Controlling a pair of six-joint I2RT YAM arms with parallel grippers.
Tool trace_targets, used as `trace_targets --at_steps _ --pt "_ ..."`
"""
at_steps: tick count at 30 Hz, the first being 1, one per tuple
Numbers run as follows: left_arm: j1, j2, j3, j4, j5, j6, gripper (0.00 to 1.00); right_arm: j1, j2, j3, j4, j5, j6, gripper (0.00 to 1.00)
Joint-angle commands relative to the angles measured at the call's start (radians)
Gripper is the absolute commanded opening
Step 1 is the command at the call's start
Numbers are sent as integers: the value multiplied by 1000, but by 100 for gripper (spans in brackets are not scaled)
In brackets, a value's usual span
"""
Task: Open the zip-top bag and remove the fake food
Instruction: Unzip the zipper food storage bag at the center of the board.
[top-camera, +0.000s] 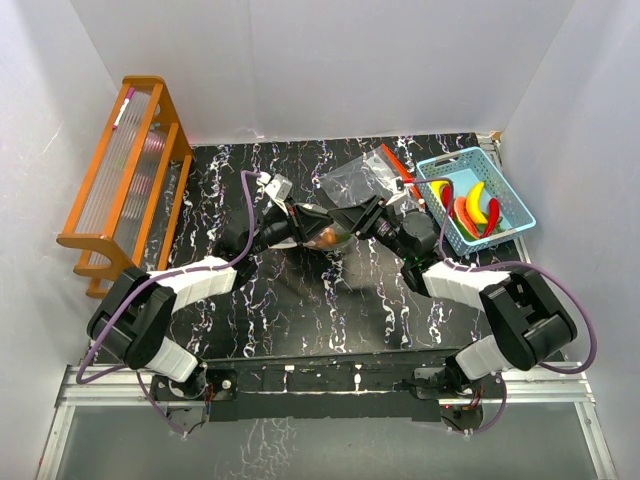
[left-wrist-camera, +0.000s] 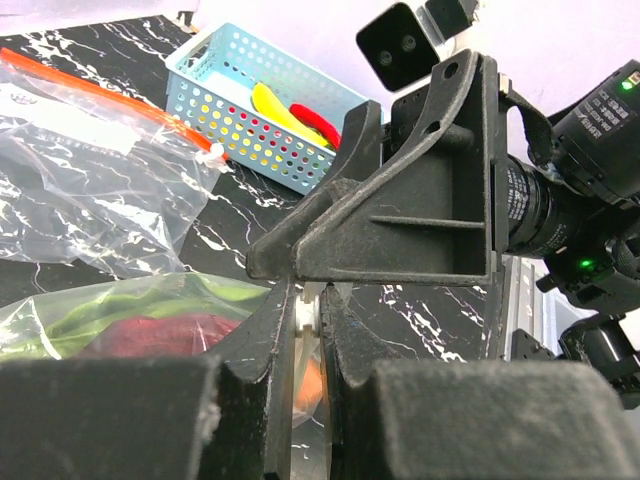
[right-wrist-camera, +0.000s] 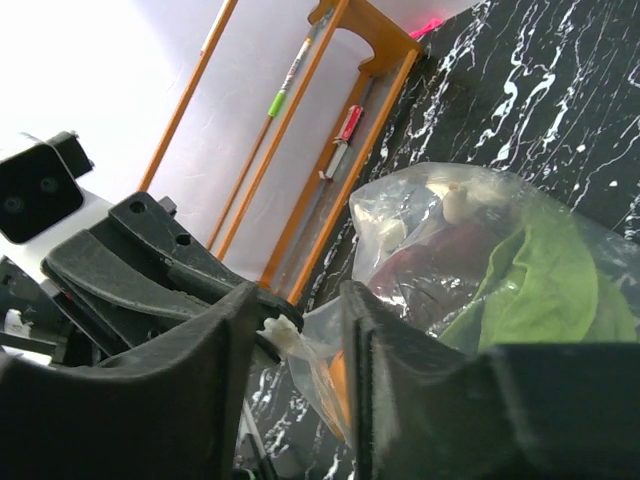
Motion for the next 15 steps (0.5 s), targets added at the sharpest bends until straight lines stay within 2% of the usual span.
trace_targets --at_steps 1,3,4,9,15 --pt "1 -24 0 43 -63 7 0 8 2 11 88 19 7 30" --pt "1 -25 -1 43 -77 6 0 10 -3 15 72 30 -2 13" --pt "1 -25 -2 42 -81 6 0 10 -9 15 63 39 -6 8" --pt "1 -44 -25 40 -73 6 0 -7 -50 16 13 81 -47 8" --pt "1 -98 -74 -5 -102 24 0 -126 -60 52 14 -25 -28 8"
